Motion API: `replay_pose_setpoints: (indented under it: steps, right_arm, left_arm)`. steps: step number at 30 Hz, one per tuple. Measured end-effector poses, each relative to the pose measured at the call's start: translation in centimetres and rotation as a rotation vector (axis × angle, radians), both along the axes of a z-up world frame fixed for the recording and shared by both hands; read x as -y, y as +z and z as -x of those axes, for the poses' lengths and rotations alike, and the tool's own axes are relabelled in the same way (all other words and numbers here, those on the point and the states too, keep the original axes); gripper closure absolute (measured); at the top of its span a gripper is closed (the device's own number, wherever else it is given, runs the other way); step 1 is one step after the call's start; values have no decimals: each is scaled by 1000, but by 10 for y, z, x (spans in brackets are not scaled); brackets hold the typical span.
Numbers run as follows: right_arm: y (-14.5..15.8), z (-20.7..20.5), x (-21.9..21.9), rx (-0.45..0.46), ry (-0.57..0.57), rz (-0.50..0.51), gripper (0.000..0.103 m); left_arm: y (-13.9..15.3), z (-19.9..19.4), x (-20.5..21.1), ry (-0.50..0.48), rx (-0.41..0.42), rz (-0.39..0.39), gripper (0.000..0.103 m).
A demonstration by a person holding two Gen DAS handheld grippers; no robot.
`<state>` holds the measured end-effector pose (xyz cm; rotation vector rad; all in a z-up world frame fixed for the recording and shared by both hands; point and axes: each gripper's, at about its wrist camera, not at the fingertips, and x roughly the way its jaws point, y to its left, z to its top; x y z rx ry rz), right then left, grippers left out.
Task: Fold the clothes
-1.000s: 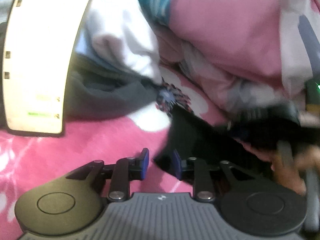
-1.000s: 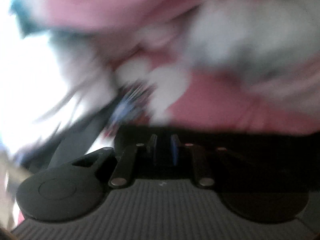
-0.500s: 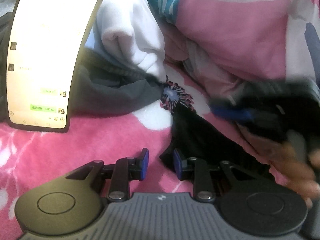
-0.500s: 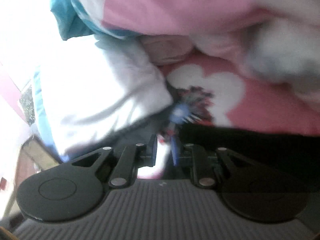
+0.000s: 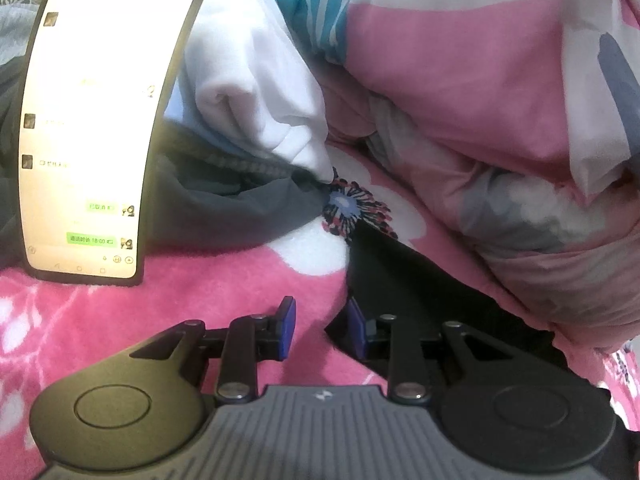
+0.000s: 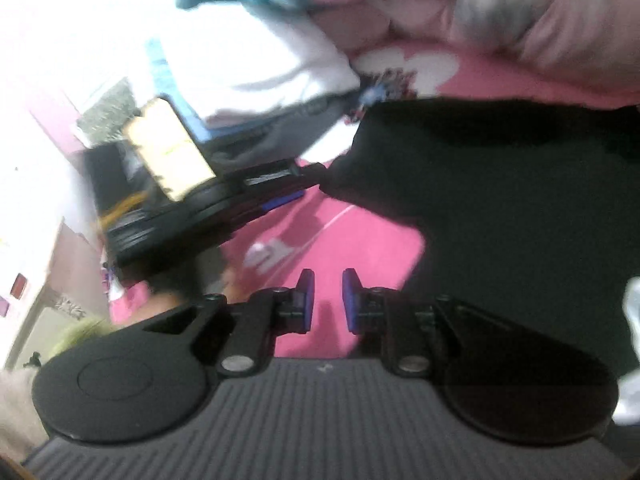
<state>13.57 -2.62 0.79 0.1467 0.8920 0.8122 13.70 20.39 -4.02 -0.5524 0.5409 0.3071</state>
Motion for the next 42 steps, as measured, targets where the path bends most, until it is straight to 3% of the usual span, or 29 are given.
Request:
replay_pose_setpoints:
  steps: [3, 9, 12, 15, 21, 25, 28, 31, 33, 36, 39, 42]
  right_arm:
    - [24, 36, 57, 41, -104, -26, 88]
    - [38, 119, 208, 56, -528, -76, 88]
    - [33, 154, 269, 42, -685, -132, 88]
    - [21, 167, 305, 38, -762, -174, 88]
    - [-10, 128, 319, 30, -725, -239, 88]
    - [-19, 89, 305, 83, -646, -216, 88]
    - [-29, 65, 300, 121, -613, -204, 88]
    - [-51, 55, 306, 109, -641, -177, 88]
    - [-69, 54, 313, 89, -669, -170, 90]
    - [-86, 61, 329, 68, -701, -277, 94]
    - [-89, 60, 335, 59, -725, -314, 94]
    - [-89, 60, 333, 67, -720, -305, 93]
  left_arm:
    - [1, 1, 3, 0, 24, -23, 70]
    - [7, 3, 23, -34, 48, -135, 64]
    - [15, -1, 38, -103, 24, -171, 64]
    - [30, -5, 64, -233, 23, -233, 64]
    - [58, -37, 130, -518, 36, -348, 65]
    - [49, -96, 165, -684, -8, -293, 81]
    - [31, -134, 182, -771, -56, -214, 83]
    - [6, -165, 188, -773, -106, -178, 85]
    - [-7, -179, 184, -757, -97, -162, 92]
    - [-10, -197, 174, -716, -73, -110, 93]
    - [-13, -213, 170, -673, -66, -104, 95]
    - [-13, -214, 174, -604, -50, -158, 91]
